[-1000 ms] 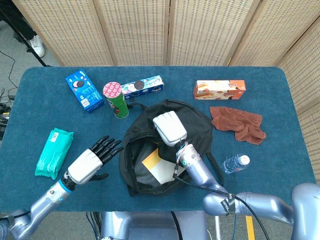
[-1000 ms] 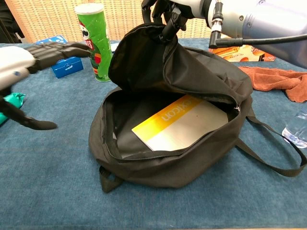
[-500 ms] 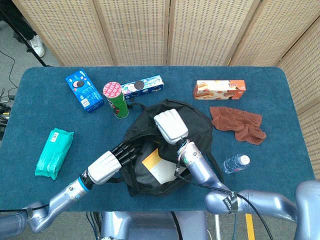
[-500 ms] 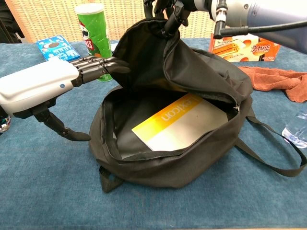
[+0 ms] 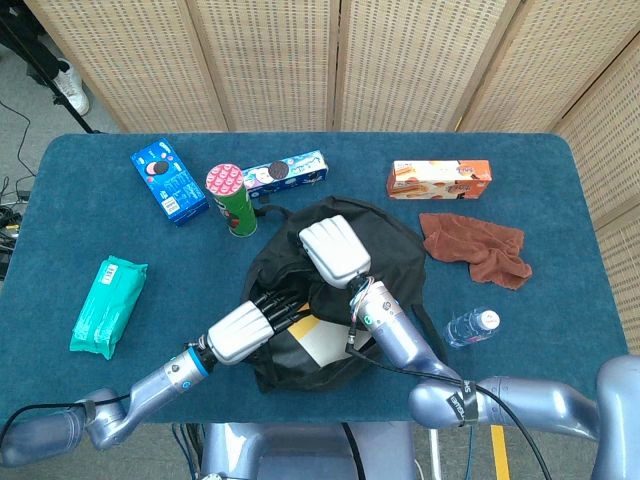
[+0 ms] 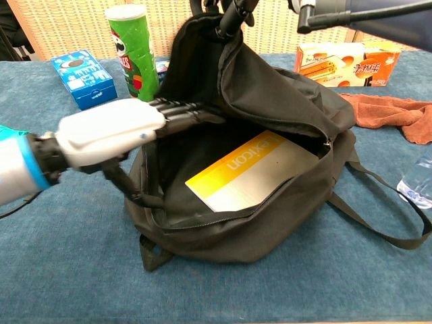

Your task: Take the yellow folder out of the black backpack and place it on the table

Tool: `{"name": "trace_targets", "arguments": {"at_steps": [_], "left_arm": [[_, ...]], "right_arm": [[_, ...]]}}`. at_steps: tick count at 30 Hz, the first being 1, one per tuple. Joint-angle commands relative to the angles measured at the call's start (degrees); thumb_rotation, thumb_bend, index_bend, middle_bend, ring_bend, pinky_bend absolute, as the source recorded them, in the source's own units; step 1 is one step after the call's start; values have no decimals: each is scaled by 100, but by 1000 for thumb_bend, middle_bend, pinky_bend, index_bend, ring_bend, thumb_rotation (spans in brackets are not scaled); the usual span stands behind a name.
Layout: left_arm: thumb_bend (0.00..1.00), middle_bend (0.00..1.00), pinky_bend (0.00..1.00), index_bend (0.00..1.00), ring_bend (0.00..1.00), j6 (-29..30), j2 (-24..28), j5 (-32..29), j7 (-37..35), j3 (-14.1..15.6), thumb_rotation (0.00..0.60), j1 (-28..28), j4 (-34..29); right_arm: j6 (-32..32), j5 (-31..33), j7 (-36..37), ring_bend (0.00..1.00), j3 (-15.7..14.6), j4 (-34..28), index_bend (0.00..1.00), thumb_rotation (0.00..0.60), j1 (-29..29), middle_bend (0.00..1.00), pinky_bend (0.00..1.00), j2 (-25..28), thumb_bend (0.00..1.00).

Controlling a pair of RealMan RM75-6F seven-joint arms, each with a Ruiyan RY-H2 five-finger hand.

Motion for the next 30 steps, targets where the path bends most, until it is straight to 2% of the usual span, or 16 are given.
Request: {"name": "trace_targets", "arguments": {"at_steps": [1, 9, 30], "left_arm": [[0, 0, 0, 3, 0, -132, -241, -184, 125, -119, 600, -137, 171], [0, 0, 0, 3, 0, -441, -659, -439, 125, -184, 600, -401, 614], [0, 0, 0, 0, 0, -979, -1076, -1017, 773, -266, 600, -797, 1195]], "right_arm": [[-16, 3, 37, 668, -32, -26, 645, 600, 33, 696, 658, 22, 543], [-25, 68, 108, 668, -95, -67, 645, 600, 109, 696, 658, 129, 543], [70, 307, 199, 668, -187, -169, 645, 600, 273, 697, 658, 417, 568]]}}
